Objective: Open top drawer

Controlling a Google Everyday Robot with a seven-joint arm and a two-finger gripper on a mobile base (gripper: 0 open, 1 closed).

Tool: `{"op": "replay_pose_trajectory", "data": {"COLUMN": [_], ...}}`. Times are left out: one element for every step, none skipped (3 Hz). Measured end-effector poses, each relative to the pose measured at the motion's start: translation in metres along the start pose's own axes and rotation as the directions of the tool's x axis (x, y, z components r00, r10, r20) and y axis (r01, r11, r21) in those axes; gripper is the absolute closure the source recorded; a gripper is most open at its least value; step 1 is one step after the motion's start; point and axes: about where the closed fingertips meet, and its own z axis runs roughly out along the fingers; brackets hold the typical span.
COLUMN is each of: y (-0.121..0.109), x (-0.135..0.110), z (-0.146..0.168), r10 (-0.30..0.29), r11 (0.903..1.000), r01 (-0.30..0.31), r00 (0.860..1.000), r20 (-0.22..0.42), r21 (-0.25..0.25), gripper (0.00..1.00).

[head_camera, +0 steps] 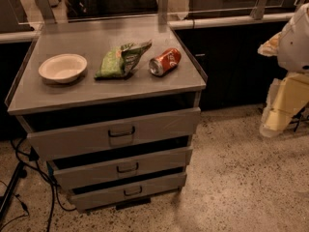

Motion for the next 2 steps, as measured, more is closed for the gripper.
{"op": "replay_pose_trajectory", "data": {"y": [0.0,-0.008], "x": [0.0,-0.017], "z": [0.0,0.006], "r10": [-0.001,-0.063], "r11": [1.0,0.998], "r01": [0.001,0.064], "r00": [1.0,0.997], "r20": [0.0,0.038], "r21": [0.002,-0.005], "gripper": [0.0,0.0]}}
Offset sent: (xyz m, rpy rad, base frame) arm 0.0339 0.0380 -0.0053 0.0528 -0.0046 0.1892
